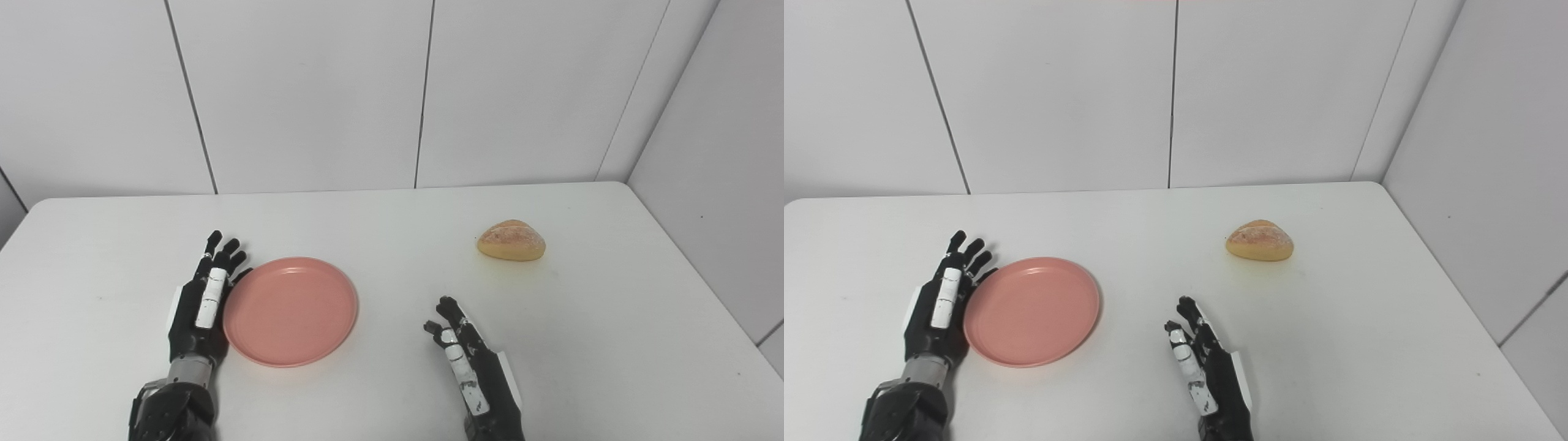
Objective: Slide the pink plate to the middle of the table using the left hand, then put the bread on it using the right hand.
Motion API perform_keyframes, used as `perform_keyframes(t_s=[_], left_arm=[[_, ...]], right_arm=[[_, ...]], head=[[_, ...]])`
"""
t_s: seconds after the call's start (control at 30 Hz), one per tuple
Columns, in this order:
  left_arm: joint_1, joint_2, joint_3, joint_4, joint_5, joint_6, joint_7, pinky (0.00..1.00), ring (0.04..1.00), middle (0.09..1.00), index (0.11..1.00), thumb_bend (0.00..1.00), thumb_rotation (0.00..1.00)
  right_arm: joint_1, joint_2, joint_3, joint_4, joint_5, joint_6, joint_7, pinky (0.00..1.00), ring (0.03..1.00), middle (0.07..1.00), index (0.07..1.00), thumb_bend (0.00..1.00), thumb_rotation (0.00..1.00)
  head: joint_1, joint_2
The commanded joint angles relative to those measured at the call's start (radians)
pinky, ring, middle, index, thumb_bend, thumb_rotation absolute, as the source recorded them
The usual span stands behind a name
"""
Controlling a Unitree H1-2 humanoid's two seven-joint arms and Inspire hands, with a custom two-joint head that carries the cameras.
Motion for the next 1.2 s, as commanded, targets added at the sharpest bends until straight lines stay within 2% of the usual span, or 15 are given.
perform_keyframes(t_s=[0.0,0.13,0.4,0.67,0.93,1.0,1.1,1.17], left_arm=[[0.006,-0.011,-0.015,-0.016,-0.013,0.028,-0.014,0.81,0.9,0.922,0.943,1.0,0.74],[0.01,-0.015,-0.028,-0.022,-0.007,0.031,-0.019,0.77,0.895,0.925,0.966,1.0,0.74],[0.015,-0.019,-0.033,-0.029,-0.02,0.039,-0.033,0.8,0.911,0.925,0.97,0.97,0.73],[0.024,-0.042,-0.04,-0.06,-0.023,0.052,-0.024,0.77,0.912,0.929,0.954,0.93,0.72],[0.034,-0.045,-0.042,-0.06,-0.019,0.048,-0.024,0.79,0.918,0.932,0.956,0.96,0.73],[0.04,-0.047,-0.042,-0.067,-0.018,0.053,-0.02,0.79,0.916,0.929,0.953,0.96,0.73],[0.051,-0.048,-0.04,-0.078,-0.018,0.054,-0.016,0.79,0.917,0.925,0.952,0.95,0.72],[0.053,-0.045,-0.037,-0.076,-0.017,0.053,-0.015,0.79,0.915,0.922,0.949,0.96,0.72]], right_arm=[[-0.006,0.023,0.017,0.003,0.005,-0.016,0.014,0.9,0.842,0.921,0.898,0.74,0.79],[-0.007,0.02,0.017,0.001,0.004,-0.012,0.012,0.9,0.841,0.921,0.9,0.74,0.8],[-0.012,0.02,0.016,0.013,-0.003,-0.022,0.009,0.9,0.833,0.915,0.889,0.74,0.8],[-0.005,0.017,0.015,-0.001,0.004,-0.013,0.013,0.89,0.836,0.918,0.895,0.74,0.79],[0.005,0.008,0.014,-0.011,0.016,-0.019,0.021,0.89,0.834,0.921,0.898,0.74,0.77],[0.009,0.0,0.016,-0.018,-0.026,-0.035,0.006,0.89,0.852,0.913,0.893,0.73,0.77],[0.0,-0.013,0.015,-0.052,-0.234,-0.057,-0.081,0.89,0.873,0.896,0.863,0.73,0.77],[-0.013,-0.015,0.008,-0.076,-0.314,-0.063,-0.116,0.87,0.875,0.879,0.835,0.73,0.74]], head=[[0.01,0.004],[0.019,0.004],[0.015,0.002],[0.028,0.0],[0.038,-0.016],[0.045,-0.016],[0.057,-0.019],[0.049,-0.02]])
